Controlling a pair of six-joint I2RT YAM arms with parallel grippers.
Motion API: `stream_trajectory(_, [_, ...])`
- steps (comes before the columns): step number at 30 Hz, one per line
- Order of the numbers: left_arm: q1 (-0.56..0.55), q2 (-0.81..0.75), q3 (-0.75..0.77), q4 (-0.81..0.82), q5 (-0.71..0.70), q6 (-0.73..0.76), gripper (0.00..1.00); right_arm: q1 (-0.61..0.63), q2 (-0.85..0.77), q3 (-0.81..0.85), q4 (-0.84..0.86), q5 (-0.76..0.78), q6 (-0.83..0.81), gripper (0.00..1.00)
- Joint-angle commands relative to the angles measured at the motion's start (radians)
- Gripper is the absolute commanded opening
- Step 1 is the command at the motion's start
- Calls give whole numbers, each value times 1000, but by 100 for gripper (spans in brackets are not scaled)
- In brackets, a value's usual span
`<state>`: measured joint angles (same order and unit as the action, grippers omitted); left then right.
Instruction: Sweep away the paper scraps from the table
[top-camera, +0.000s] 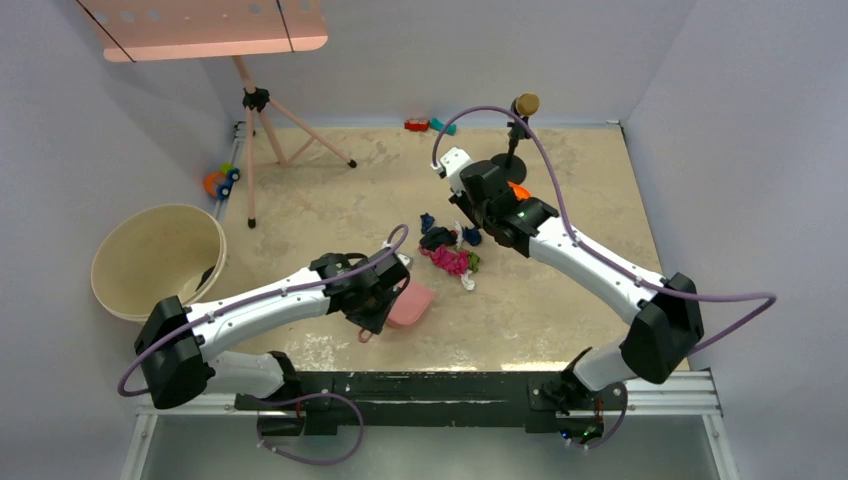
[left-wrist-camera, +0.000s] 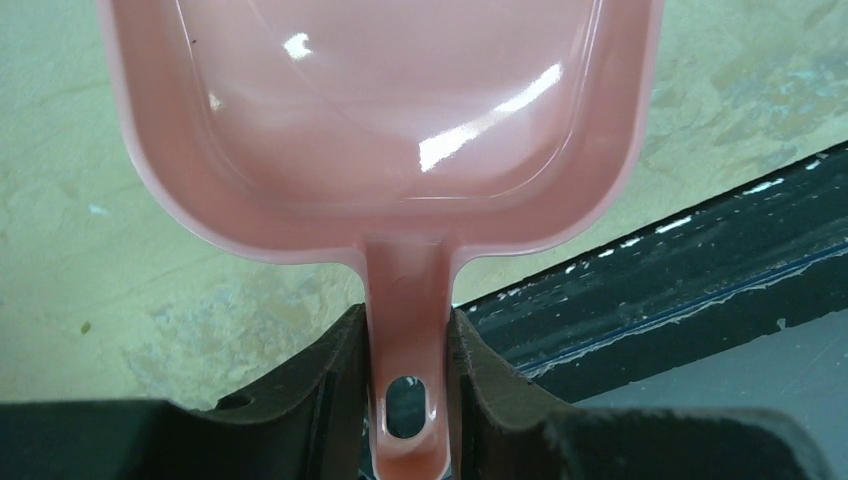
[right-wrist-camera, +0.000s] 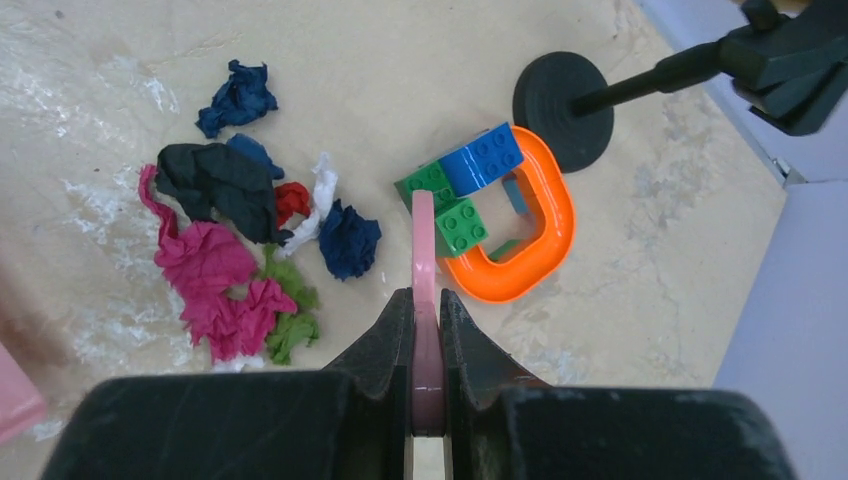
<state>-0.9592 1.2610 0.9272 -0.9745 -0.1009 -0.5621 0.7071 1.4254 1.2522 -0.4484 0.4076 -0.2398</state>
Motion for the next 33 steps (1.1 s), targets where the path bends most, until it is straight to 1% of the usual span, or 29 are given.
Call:
stream_trajectory(1, [-42,21,24,111,35,68,0,-31,55,1,142,-34,-24,0])
stream_trajectory(5, [-83,87,34,120,37,115,0,-42,119,11,170,-42,-47,0])
stream_trajectory(8, [-89,138,54,125,34,130,0,-47,154,10,179,-61,-55,0])
stream_trajectory(12, [-88,175,80,153,55,140,0,-48,165,-21,189,-127,-40,0])
stream_trajectory(18, [-73,233,107,183,71,138,0,-48,106,-89,187,-306,33,0])
stream_trajectory(20, [-65,242,111,201,74,131,0,-46,72,-112,176,-397,63,0])
stream_trajectory(23, [-52,256,121,212,77,117,0,-38,32,-118,131,-516,111,0])
stream_trajectory(27, [-30,280,136,222,76,94,0,-23,-28,-92,39,-625,152,0])
stream_trajectory(30, [-21,291,139,240,72,69,0,-23,-55,-45,-36,-645,184,0])
stream_trajectory(33, [-21,289,132,259,72,47,0,-25,-78,-9,-76,-491,185,0])
